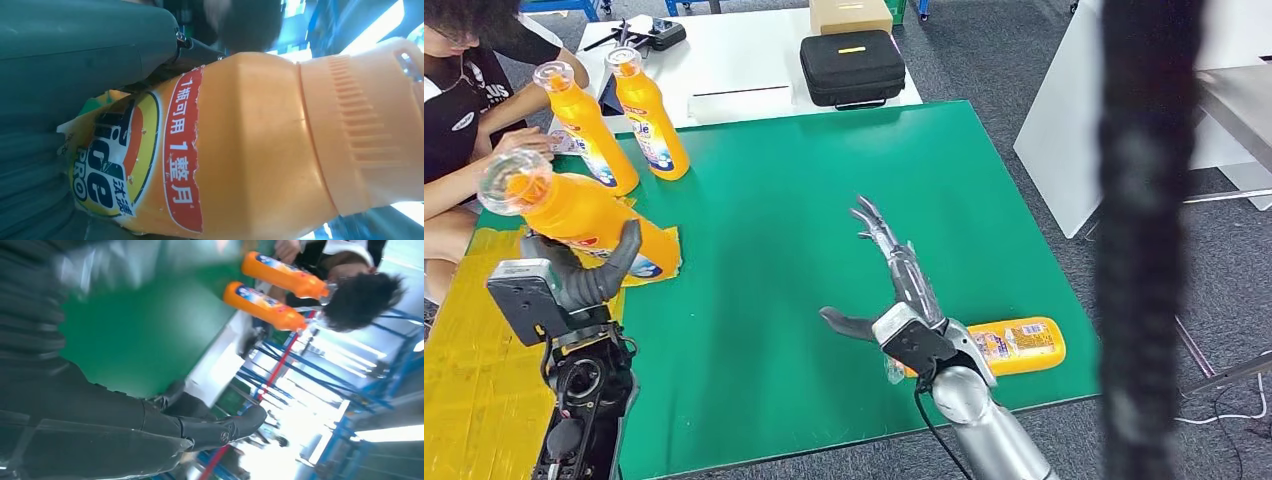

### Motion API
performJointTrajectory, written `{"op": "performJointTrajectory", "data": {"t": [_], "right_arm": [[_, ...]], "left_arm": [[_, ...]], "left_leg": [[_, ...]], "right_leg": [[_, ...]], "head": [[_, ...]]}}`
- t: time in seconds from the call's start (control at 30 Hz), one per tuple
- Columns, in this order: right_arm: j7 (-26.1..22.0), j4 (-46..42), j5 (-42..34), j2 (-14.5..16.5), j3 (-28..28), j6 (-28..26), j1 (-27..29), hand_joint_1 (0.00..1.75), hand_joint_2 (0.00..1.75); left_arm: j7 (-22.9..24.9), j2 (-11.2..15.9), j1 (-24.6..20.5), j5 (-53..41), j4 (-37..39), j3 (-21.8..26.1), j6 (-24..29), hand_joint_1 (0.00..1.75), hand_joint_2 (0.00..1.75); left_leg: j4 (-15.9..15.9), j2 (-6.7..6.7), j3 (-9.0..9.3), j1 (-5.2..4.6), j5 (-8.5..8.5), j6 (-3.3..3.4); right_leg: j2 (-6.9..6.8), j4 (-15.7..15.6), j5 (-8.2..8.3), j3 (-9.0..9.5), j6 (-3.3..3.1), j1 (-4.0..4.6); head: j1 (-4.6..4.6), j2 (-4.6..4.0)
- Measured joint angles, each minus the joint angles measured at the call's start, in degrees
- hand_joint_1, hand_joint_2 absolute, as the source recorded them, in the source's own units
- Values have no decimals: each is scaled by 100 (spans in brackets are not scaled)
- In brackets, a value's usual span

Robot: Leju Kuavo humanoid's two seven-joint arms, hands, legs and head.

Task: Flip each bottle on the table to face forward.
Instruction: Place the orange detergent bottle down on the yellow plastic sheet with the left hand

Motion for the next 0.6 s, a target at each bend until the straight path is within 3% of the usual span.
{"op": "performJointTrajectory", "data": {"t": [0.13, 0.27, 0.4, 0.6], "right_arm": [[236, -302, 13, -92, -301, 188, 378, 0, 175], [375, -500, 343, -148, -489, 145, 653, 0, 175], [557, -716, 1120, -179, -629, 6, 883, 0, 175], [716, -975, 1924, -343, -820, 172, 1067, 0, 175]], "left_arm": [[-3, 52, 4, -1642, 60, 331, 908, 175, 175], [239, 9, 2, -3285, 179, 694, 1065, 175, 175], [1093, -22, -122, -5663, 752, 940, 1066, 175, 175], [2500, 212, -530, -6797, 2053, 672, 795, 175, 175]], "left_leg": [[0, -2, 0, 0, -1, 0], [0, 0, 0, 0, -2, -1], [0, -3, 1, -1, 0, 0], [0, 5, 1, -1, 1, 0]], "right_leg": [[0, 0, 0, 0, 0, 0], [0, -1, -1, -2, -1, 0], [0, -2, -1, -1, 0, 0], [2, -2, 3, -1, 1, 0]], "head": [[0, 0], [-1, 0], [-1, 0], [-2, 0]]}}
